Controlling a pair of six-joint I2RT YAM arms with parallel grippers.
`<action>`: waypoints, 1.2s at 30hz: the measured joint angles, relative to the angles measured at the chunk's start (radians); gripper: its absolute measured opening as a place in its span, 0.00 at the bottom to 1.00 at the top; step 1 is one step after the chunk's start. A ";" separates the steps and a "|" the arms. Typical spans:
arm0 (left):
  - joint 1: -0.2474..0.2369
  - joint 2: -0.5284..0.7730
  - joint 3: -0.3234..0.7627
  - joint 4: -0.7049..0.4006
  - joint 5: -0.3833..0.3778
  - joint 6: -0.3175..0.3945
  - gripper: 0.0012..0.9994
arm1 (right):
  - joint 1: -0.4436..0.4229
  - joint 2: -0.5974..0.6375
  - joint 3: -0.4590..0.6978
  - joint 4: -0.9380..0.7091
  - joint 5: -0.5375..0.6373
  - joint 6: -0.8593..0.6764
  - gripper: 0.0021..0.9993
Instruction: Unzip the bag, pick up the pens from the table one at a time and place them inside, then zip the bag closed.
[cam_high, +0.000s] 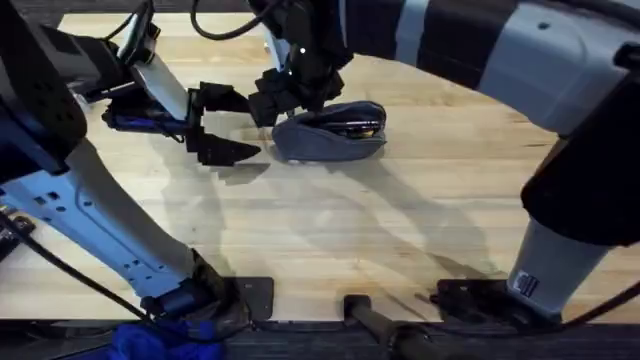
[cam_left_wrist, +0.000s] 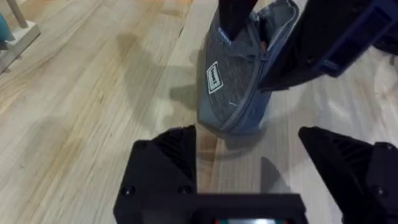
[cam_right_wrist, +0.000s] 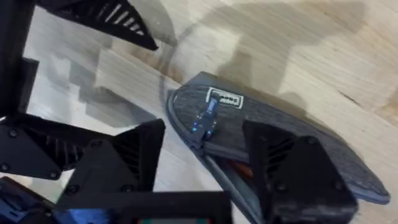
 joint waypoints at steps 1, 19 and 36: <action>0.000 0.000 0.000 0.000 0.000 0.000 1.00 | 0.000 0.000 0.000 -0.001 0.000 0.001 0.75; 0.000 0.000 0.000 0.000 0.000 0.000 1.00 | -0.001 0.000 0.000 -0.010 0.000 0.003 0.52; 0.000 0.000 0.000 0.000 0.000 0.000 1.00 | 0.000 0.000 0.000 -0.001 -0.007 0.007 0.23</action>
